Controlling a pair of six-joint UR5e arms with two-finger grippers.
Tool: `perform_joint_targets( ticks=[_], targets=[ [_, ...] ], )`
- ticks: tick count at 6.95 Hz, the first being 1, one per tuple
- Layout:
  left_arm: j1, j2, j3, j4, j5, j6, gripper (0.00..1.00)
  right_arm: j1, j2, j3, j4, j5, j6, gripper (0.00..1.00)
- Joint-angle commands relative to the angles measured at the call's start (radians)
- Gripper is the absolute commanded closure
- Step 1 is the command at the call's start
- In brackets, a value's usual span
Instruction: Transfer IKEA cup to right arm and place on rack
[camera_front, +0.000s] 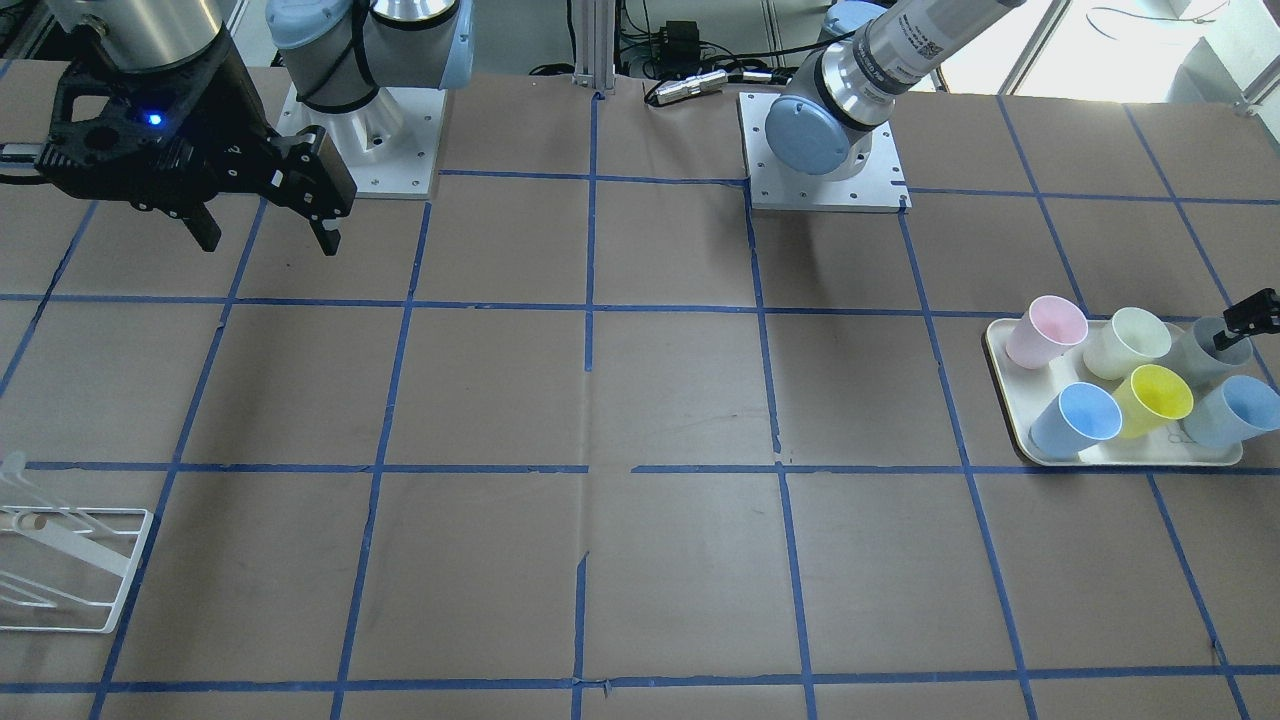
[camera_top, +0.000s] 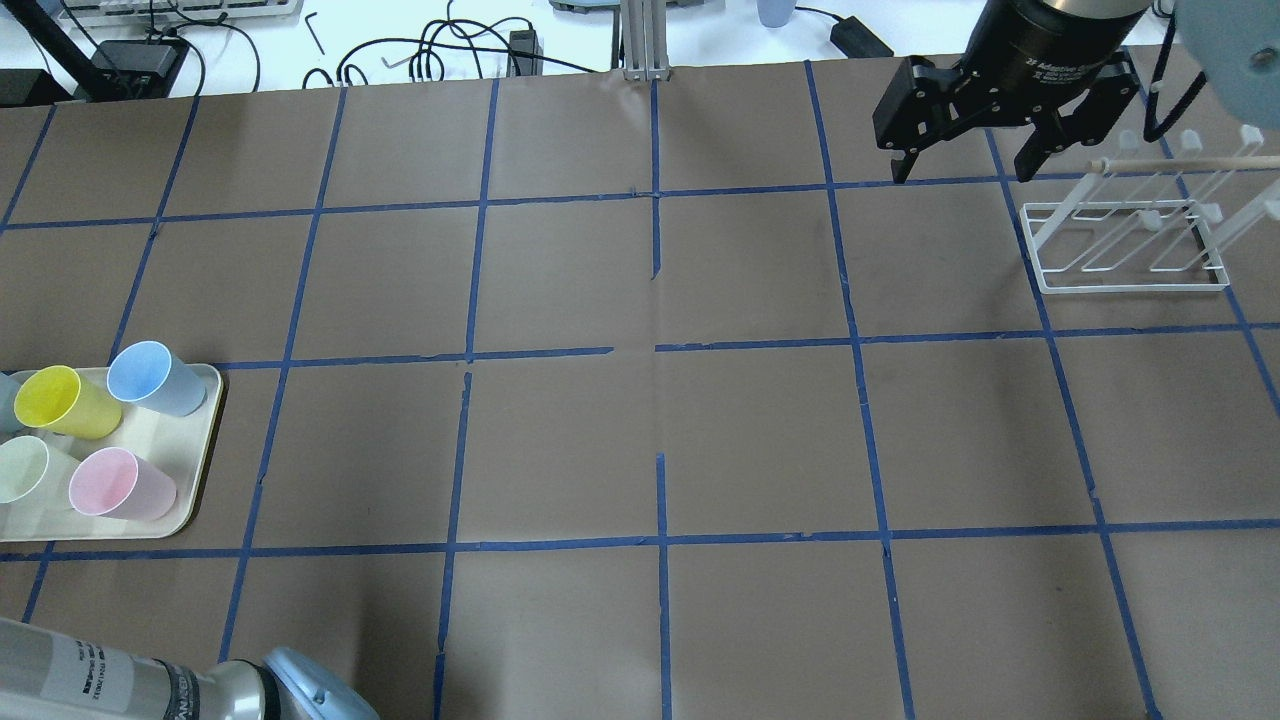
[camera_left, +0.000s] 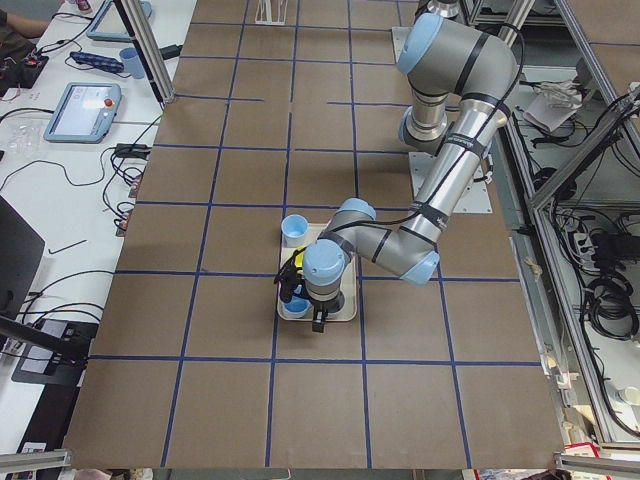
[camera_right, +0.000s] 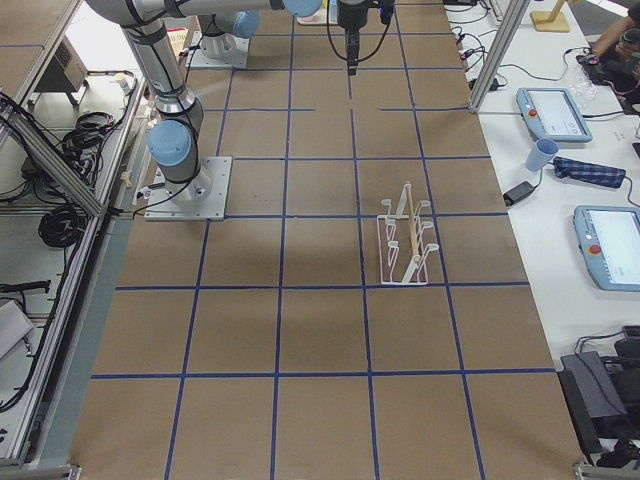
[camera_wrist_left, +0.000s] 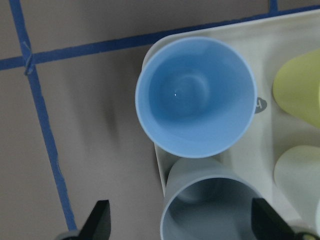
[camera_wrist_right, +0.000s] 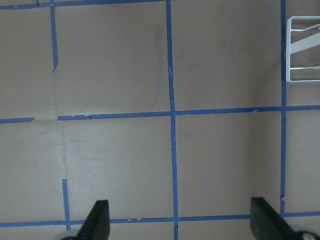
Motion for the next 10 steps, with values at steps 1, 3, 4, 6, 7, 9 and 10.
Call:
perform_joint_targets(
  ticks=[1,3,4,6,7,9,10],
  targets=[
    [0.011,-0.012,-0.001,0.025,0.004,0.01,0.0,0.0,0.0,0.0,0.0,0.0,0.001,0.0],
    [0.009,-0.014,-0.009,0.021,0.006,0.009,0.15,0.0,0.0,0.0,0.0,0.0,0.0,0.0],
    [0.009,-0.017,-0.009,0.022,0.006,0.009,0.35,0.0,0.0,0.0,0.0,0.0,0.0,0.0],
    [0.009,-0.017,-0.01,0.024,0.006,0.021,0.47,0.0,0.0,0.0,0.0,0.0,0.0,0.0],
    [0.009,-0.018,-0.009,0.024,0.006,0.031,0.58,0.0,0.0,0.0,0.0,0.0,0.0,0.0],
    [0.009,-0.018,-0.01,0.024,0.006,0.038,0.96,0.0,0.001,0.0,0.0,0.0,0.0,0.0],
    [0.011,-0.018,-0.01,0.024,0.008,0.038,1.0,0.0,0.0,0.0,0.0,0.0,0.0,0.0]
  ],
)
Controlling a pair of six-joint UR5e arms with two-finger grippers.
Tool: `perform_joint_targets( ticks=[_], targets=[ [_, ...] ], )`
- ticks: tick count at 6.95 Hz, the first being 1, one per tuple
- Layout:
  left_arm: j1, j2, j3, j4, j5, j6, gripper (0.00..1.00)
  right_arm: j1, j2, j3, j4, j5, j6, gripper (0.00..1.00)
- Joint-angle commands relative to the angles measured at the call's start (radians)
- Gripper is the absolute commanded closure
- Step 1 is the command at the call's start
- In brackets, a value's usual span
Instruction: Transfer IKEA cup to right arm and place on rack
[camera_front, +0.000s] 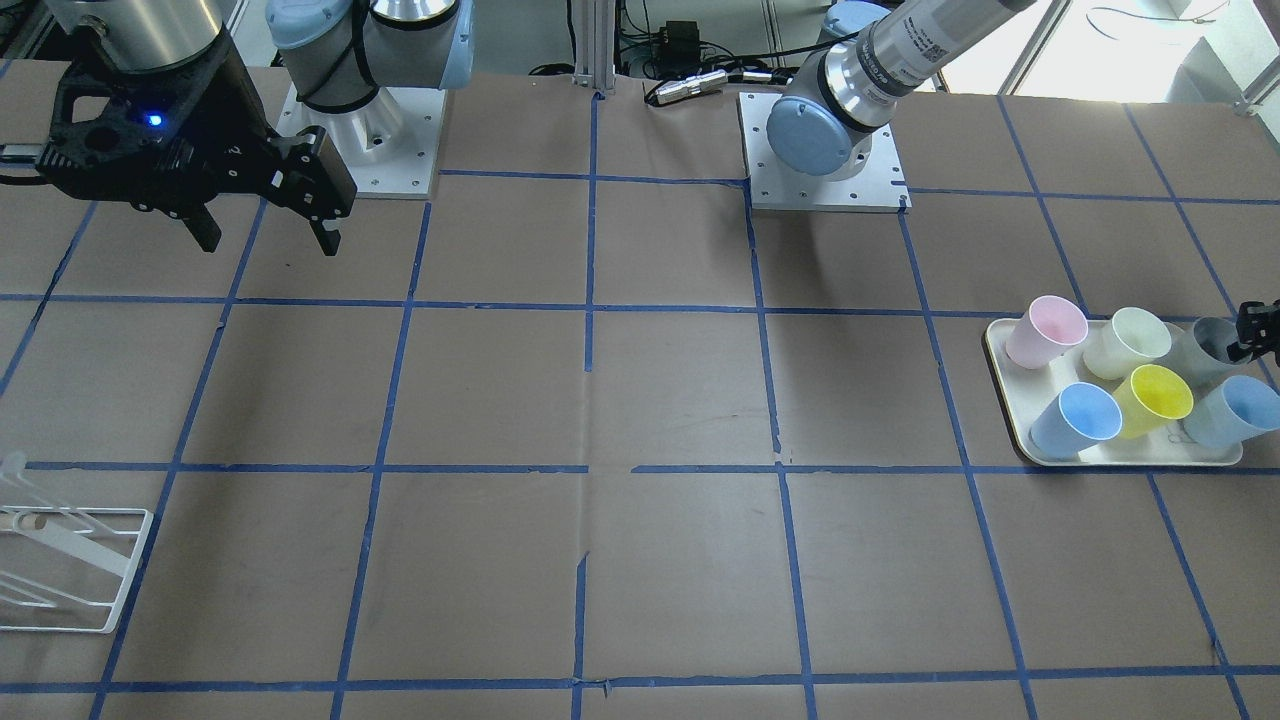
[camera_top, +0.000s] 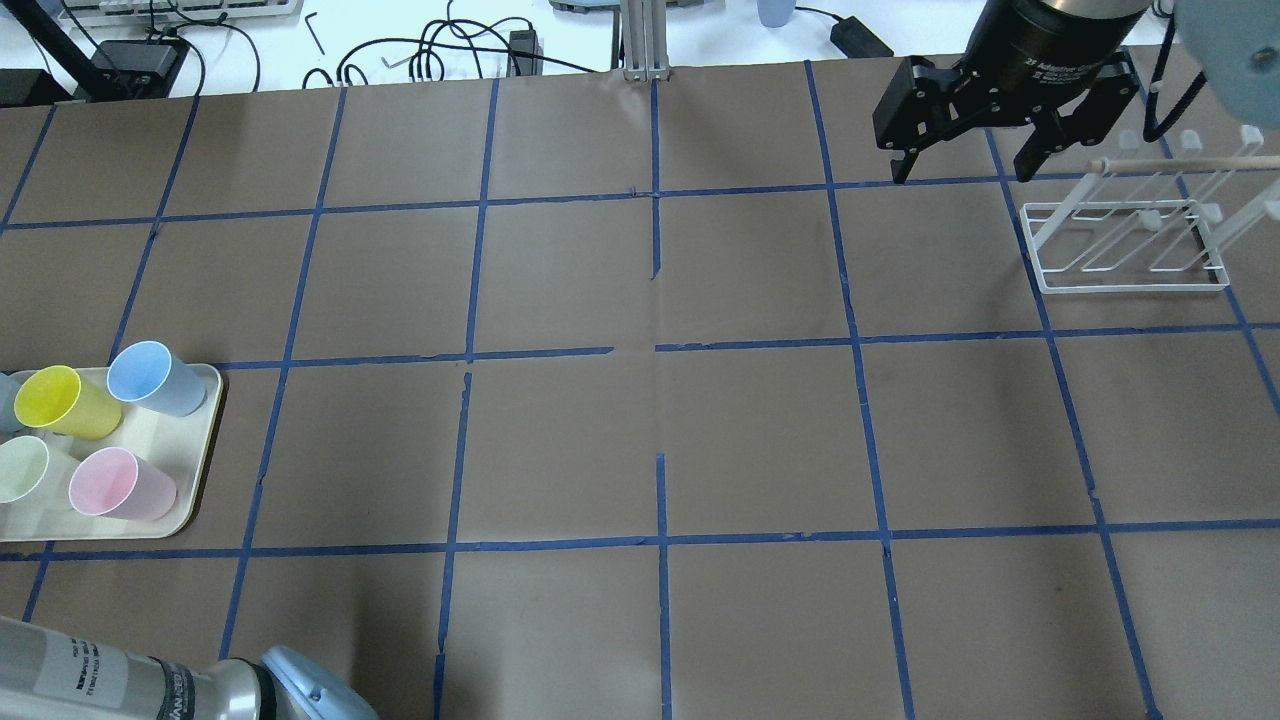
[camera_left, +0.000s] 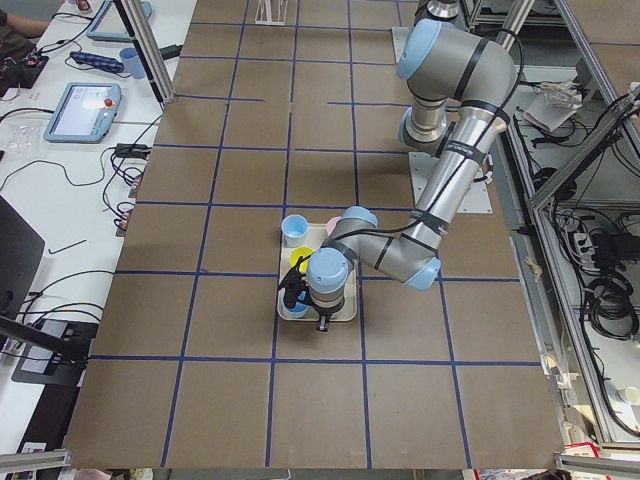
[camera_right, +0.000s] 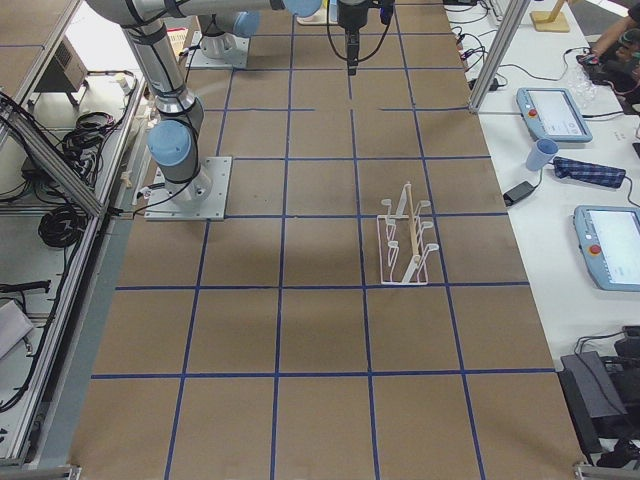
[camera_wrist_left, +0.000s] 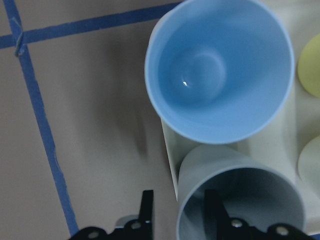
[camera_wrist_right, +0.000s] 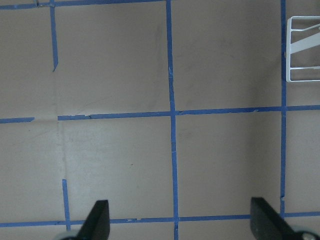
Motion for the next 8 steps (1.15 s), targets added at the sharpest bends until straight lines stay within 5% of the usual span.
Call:
perform_joint_targets(
  ticks=[1,5,8],
  targets=[
    [0.001,0.001,0.001,0.0,0.0,0.003,1.0,0.0,0.001,0.0,-0.002,0.0,0.002,0.0],
    [0.009,0.076,0.067,-0.18,0.007,0.075,1.0,0.0,0.0,0.0,0.0,0.003,0.002,0.0],
    [-0.006,0.153,0.315,-0.612,0.029,0.084,1.0,-0.006,0.003,-0.008,0.006,0.024,0.0,0.0]
  ],
)
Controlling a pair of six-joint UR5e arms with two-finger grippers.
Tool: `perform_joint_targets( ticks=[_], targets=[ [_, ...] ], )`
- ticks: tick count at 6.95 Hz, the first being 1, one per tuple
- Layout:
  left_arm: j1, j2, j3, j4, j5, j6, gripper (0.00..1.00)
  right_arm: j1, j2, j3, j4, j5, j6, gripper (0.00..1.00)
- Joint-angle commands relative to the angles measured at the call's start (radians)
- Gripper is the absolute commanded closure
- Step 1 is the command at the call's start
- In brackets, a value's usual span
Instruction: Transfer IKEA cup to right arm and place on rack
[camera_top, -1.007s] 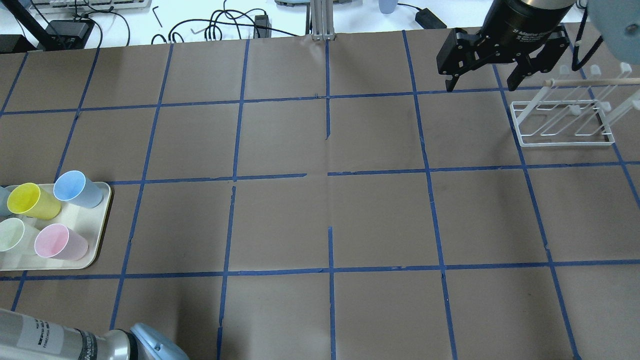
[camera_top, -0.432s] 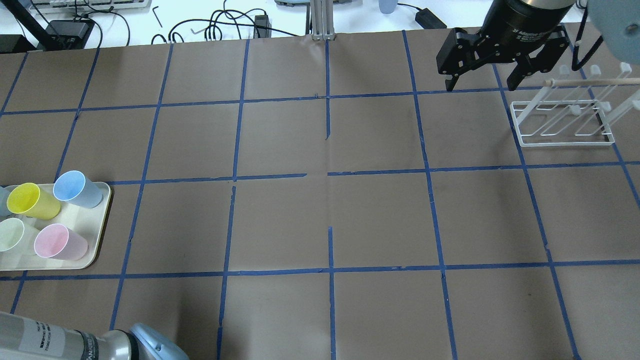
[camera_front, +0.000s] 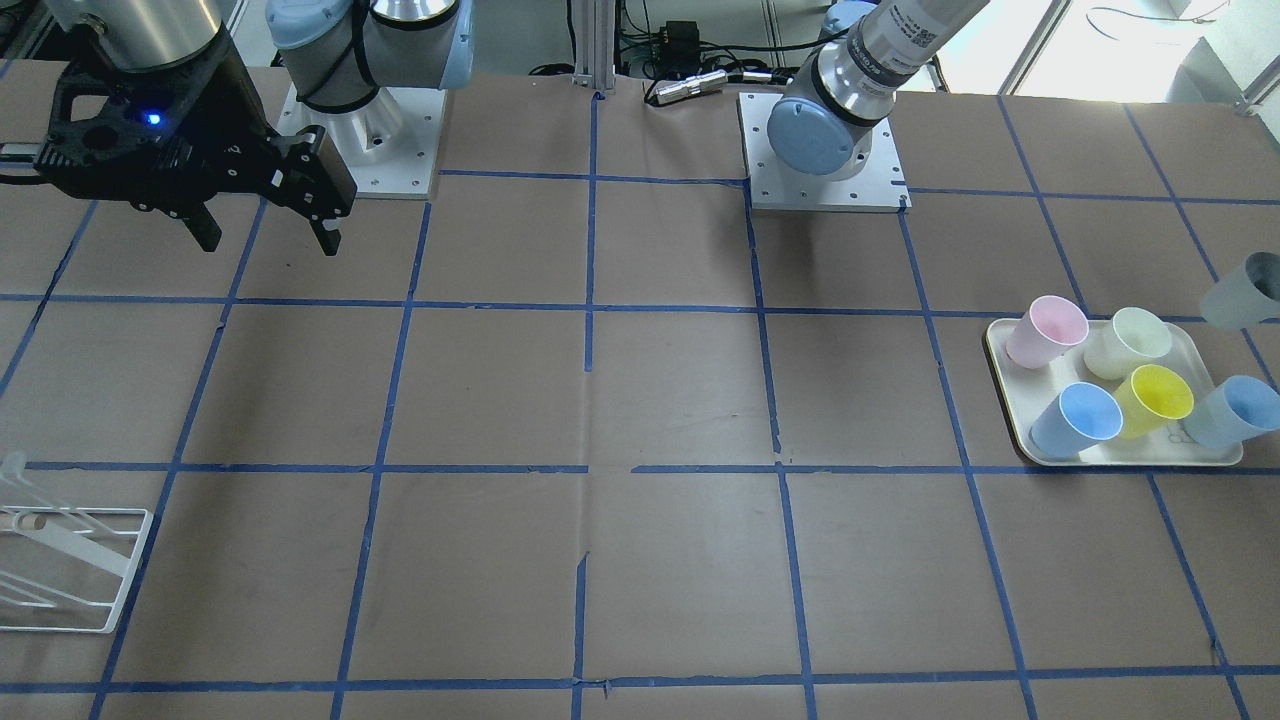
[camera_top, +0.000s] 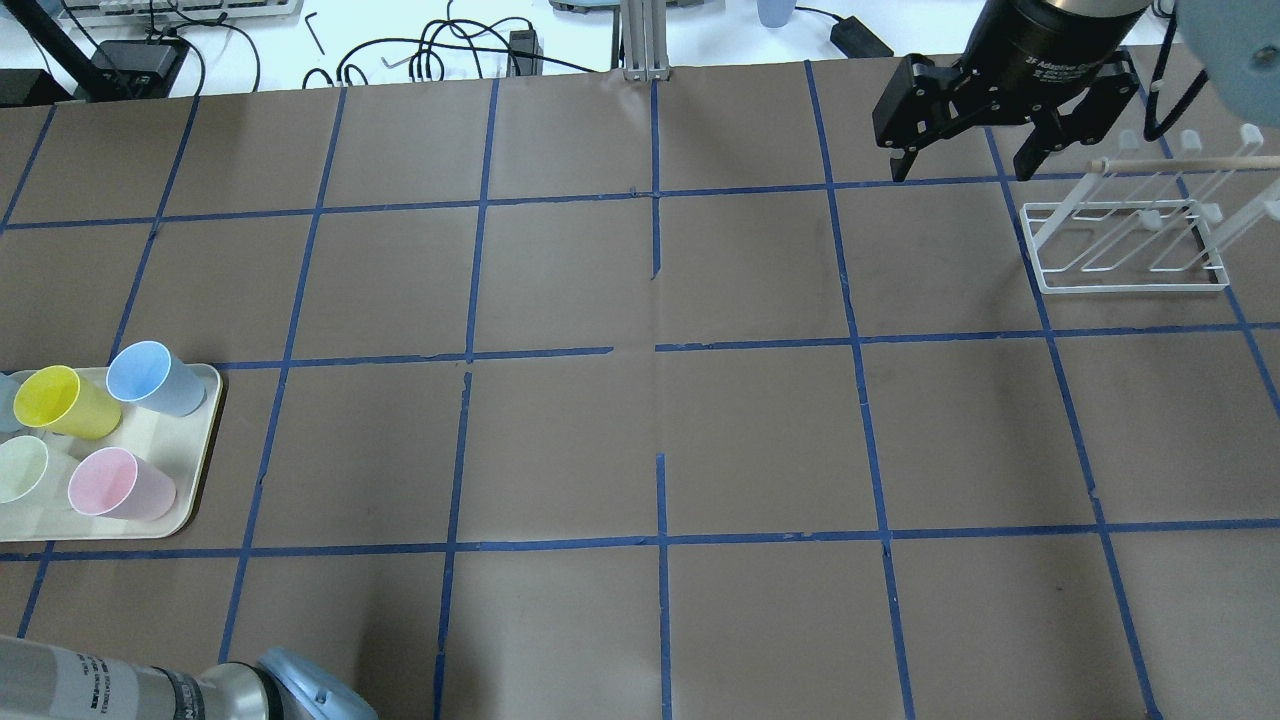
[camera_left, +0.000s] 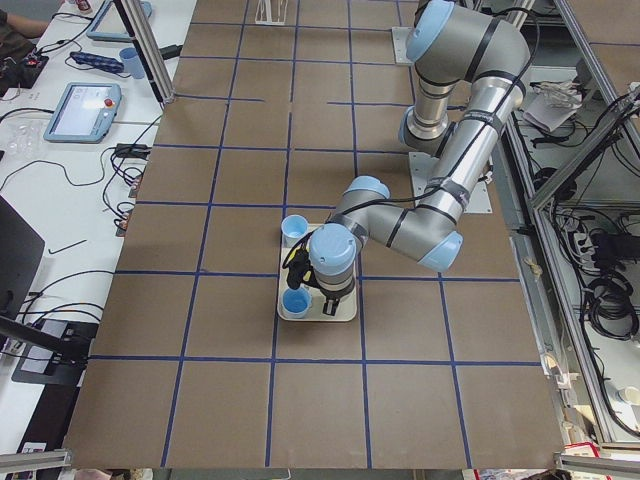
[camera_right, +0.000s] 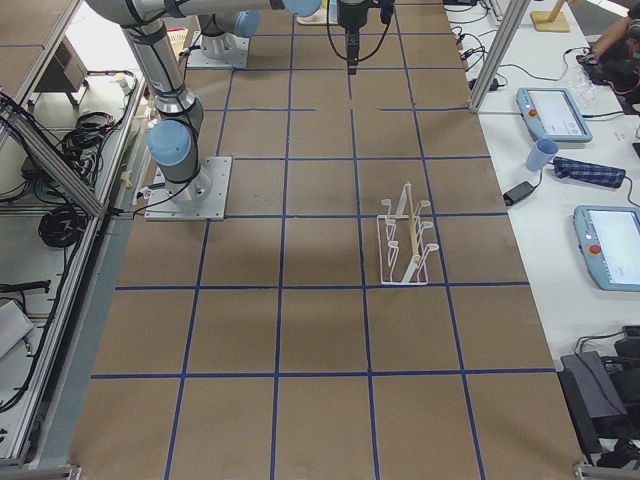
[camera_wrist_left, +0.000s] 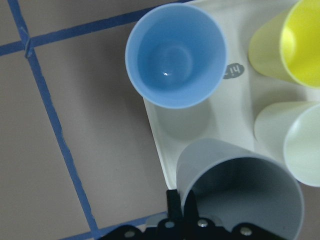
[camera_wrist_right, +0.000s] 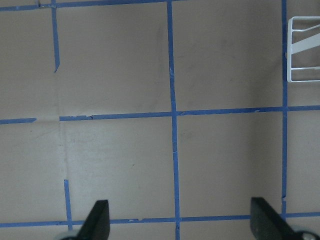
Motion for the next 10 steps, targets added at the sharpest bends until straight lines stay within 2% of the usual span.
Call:
perform_joint_targets(
  ticks=[1,2,4,6,7,10],
  targets=[
    [-0.039,0.037,0.168,-0.311,-0.035,0.0,1.0,-0.016,0.002,-0.012,0.046,0.059,-0.001,0.0],
    [-0.106,0.062,0.175,-0.433,-0.137,-0.015,1.0,-0.021,0.002,-0.016,0.052,0.066,0.0,0.0],
    [-0.273,0.098,0.169,-0.613,-0.306,-0.121,1.0,-0.086,0.002,-0.029,0.109,0.162,-0.001,0.0],
    [-0.431,0.093,0.159,-0.772,-0.543,-0.193,1.0,-0.136,-0.001,-0.03,0.153,0.25,-0.001,0.0],
    [-0.508,0.096,0.127,-0.792,-0.707,-0.216,1.0,-0.181,-0.004,-0.03,0.179,0.315,-0.003,0.0],
    [-0.656,0.106,-0.14,-0.794,-1.168,-0.204,1.0,-0.304,-0.006,-0.03,0.319,0.53,-0.046,0.0]
  ],
)
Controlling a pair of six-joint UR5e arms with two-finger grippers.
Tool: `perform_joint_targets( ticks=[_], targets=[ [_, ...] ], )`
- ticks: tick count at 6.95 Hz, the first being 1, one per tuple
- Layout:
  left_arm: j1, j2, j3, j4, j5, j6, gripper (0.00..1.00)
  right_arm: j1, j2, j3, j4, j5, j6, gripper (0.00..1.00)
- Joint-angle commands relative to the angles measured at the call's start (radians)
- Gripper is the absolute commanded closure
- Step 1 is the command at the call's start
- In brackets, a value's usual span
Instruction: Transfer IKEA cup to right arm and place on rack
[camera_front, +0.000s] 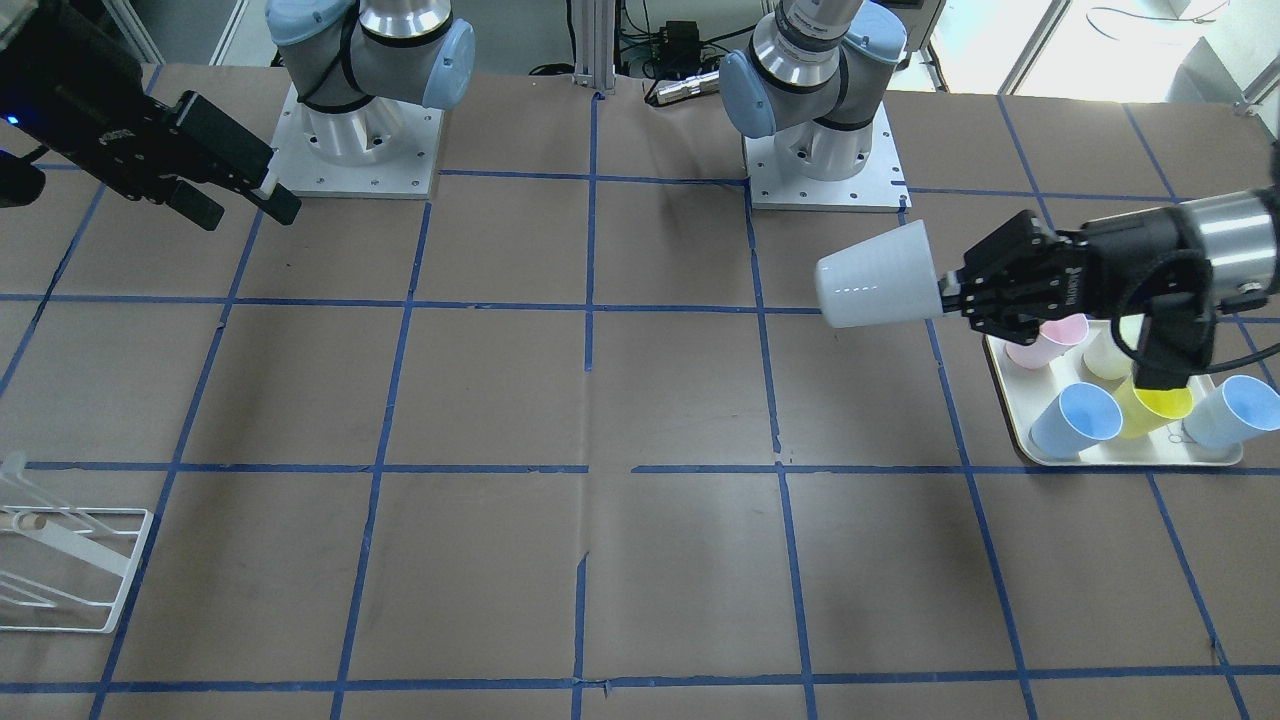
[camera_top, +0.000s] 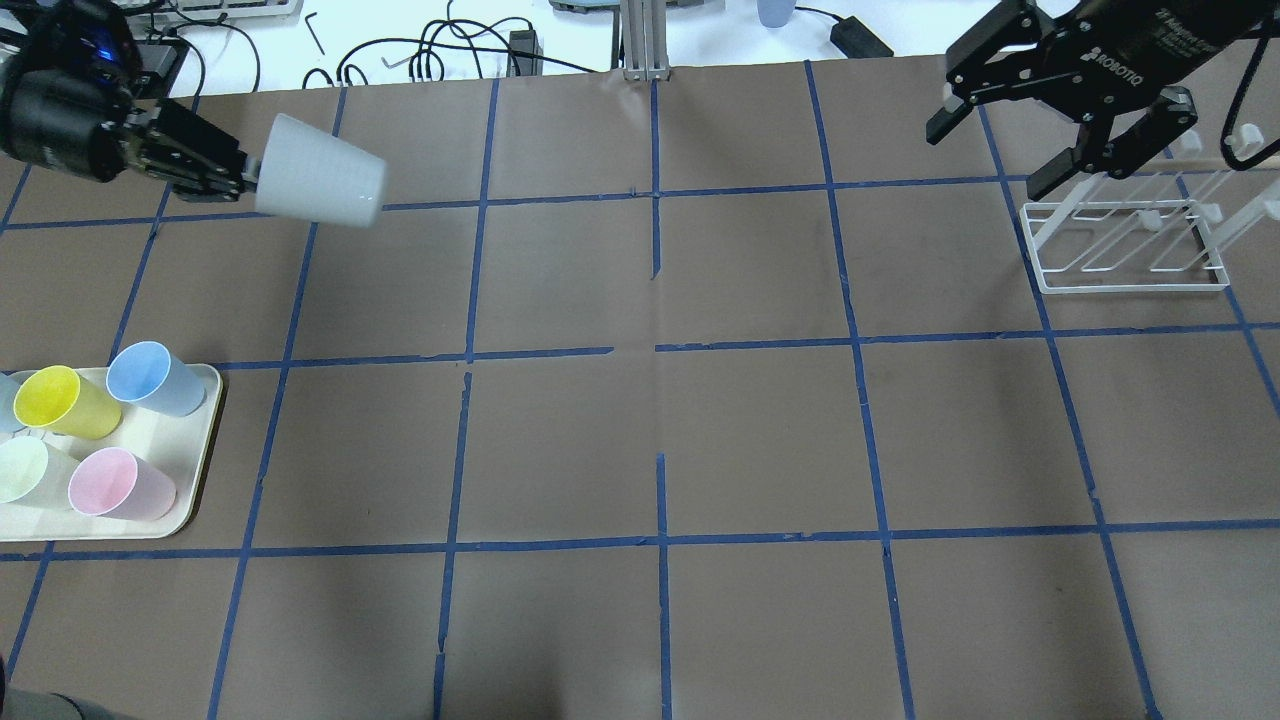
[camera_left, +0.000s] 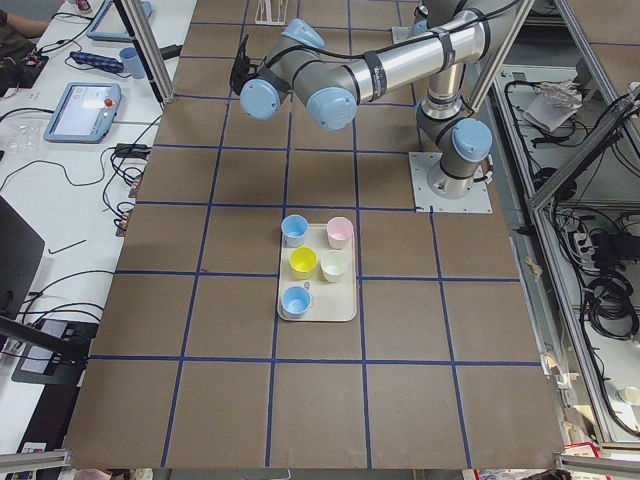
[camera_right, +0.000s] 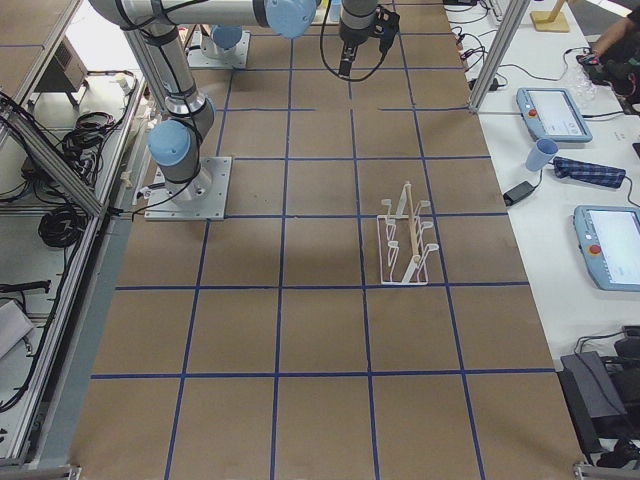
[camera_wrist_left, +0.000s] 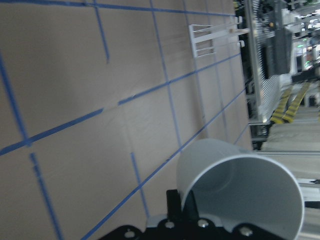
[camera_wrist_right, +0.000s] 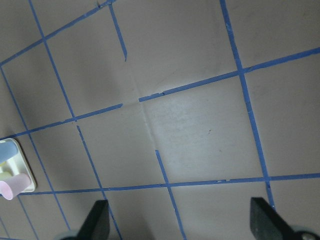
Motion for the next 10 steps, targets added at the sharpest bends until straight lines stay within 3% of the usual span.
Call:
perform_joint_targets(
  ticks=[1,4,7,10],
  targets=[
    [-0.147,0.003,-0.177,0.017,-0.318,0.006,1.0,-0.074,0.001,0.001,0.103,0.155,-0.011,0.0],
    [-0.437,0.04,-0.231,-0.012,-0.762,0.002,1.0,-0.16,0.006,0.021,0.292,0.387,-0.117,0.0],
    [-0.561,0.048,-0.337,0.01,-0.923,0.038,1.0,-0.16,0.0,0.065,0.353,0.541,-0.117,0.0],
    [-0.657,0.042,-0.349,0.037,-1.04,0.045,1.0,-0.162,0.01,0.076,0.412,0.604,-0.111,0.0]
  ],
)
